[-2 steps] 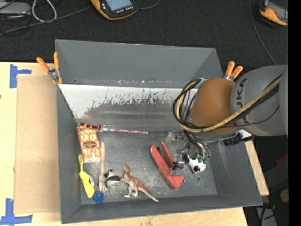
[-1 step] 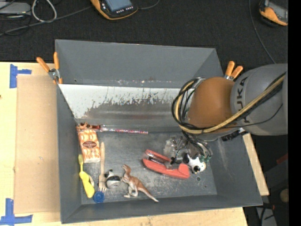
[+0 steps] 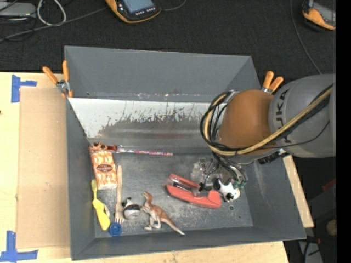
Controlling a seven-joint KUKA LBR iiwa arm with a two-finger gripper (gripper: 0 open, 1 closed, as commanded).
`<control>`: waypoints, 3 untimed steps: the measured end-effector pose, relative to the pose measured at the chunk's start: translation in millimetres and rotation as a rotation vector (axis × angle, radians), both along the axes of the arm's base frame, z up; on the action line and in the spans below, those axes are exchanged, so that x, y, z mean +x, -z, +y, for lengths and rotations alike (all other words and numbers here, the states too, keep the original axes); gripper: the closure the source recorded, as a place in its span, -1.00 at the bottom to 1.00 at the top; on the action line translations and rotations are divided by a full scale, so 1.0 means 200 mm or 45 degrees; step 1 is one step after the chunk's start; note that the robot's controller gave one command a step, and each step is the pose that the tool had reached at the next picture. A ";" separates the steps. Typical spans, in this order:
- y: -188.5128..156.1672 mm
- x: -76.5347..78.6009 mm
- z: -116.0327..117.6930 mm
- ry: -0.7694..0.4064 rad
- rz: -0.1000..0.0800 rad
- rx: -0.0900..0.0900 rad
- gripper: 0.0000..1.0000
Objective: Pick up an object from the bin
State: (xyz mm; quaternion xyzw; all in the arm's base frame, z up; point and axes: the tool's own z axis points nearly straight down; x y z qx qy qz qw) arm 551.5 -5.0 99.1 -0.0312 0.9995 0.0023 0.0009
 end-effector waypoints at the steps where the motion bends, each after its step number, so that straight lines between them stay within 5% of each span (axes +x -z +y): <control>1: -0.55 0.01 0.05 -0.012 0.004 0.000 -1.00; 2: -0.63 0.02 0.06 -0.013 -0.002 0.000 -1.00; 3: -0.46 -0.04 0.15 0.207 -0.005 0.002 -1.00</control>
Offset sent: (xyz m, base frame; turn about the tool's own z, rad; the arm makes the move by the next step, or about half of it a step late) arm 0.0000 0.0000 0.0000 0.0000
